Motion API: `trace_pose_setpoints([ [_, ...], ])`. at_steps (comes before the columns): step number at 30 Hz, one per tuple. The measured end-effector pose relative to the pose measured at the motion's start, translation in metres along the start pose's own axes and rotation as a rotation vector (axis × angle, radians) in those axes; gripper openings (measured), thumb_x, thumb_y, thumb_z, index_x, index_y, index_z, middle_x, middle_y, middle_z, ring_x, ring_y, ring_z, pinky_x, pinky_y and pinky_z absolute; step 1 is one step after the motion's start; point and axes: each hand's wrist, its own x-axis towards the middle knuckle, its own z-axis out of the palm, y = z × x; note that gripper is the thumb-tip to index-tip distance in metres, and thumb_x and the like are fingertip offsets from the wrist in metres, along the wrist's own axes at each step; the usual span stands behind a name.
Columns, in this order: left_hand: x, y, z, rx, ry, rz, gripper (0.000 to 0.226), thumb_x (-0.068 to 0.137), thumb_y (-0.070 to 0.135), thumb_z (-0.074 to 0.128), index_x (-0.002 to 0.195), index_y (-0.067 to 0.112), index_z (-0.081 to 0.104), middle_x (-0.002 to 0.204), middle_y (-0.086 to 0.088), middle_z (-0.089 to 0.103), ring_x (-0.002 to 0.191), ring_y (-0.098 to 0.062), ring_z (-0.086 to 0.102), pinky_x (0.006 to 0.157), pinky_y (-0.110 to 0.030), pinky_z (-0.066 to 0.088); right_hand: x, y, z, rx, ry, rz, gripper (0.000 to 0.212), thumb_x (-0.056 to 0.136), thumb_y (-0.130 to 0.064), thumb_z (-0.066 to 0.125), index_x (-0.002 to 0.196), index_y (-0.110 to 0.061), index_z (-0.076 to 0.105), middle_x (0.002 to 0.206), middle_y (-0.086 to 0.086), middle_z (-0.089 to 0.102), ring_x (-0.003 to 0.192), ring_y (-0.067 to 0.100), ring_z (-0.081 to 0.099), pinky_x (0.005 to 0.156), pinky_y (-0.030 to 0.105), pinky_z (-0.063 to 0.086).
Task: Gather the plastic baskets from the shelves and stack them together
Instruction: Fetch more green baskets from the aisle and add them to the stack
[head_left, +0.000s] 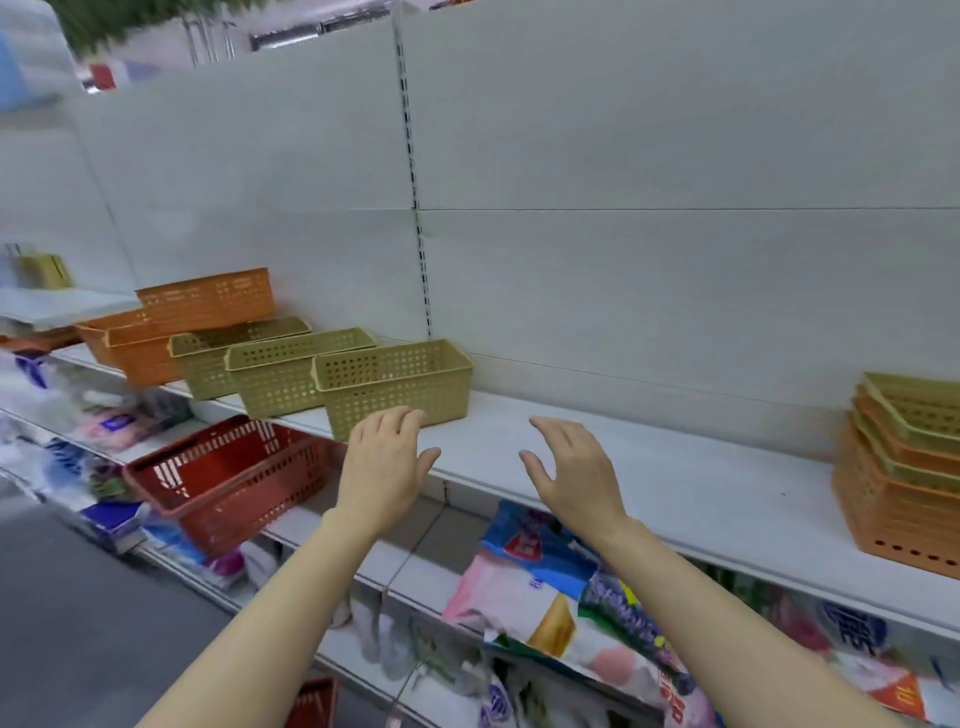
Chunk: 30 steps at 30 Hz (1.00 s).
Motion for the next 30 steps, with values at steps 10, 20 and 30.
trace_pose_setpoints([
  [10,0.039,-0.103,0.05,0.021,-0.01,-0.174,0.048,0.093,0.037,0.062,0.13,0.007,0.059,0.129,-0.011,0.061,0.117,-0.035,0.056,0.094,-0.047,0.045,0.083,-0.004,0.102,0.06,-0.013,-0.011,0.04,0.087,-0.027,0.061,0.118,-0.003,0.064,0.109,0.011,0.069,0.1,0.029,0.064,0.086,0.036,0.05],
  [20,0.114,-0.18,0.092,-0.138,-0.045,-0.483,0.048,0.099,0.034,0.051,0.136,0.004,0.048,0.143,-0.017,0.047,0.127,-0.039,0.046,0.101,-0.049,0.041,0.148,0.007,0.173,0.053,-0.052,-0.035,0.041,0.088,-0.029,0.056,0.121,-0.005,0.061,0.111,0.009,0.067,0.101,0.029,0.061,0.087,0.038,0.049],
  [30,0.161,-0.212,0.136,-0.488,-0.21,-0.748,0.033,0.102,0.017,0.041,0.13,0.0,0.046,0.118,-0.031,0.063,0.108,-0.046,0.06,0.084,-0.043,0.046,0.174,0.015,0.214,0.018,-0.018,0.162,0.049,0.093,-0.031,0.045,0.136,-0.008,0.05,0.128,0.009,0.06,0.119,0.027,0.052,0.1,0.041,0.043],
])
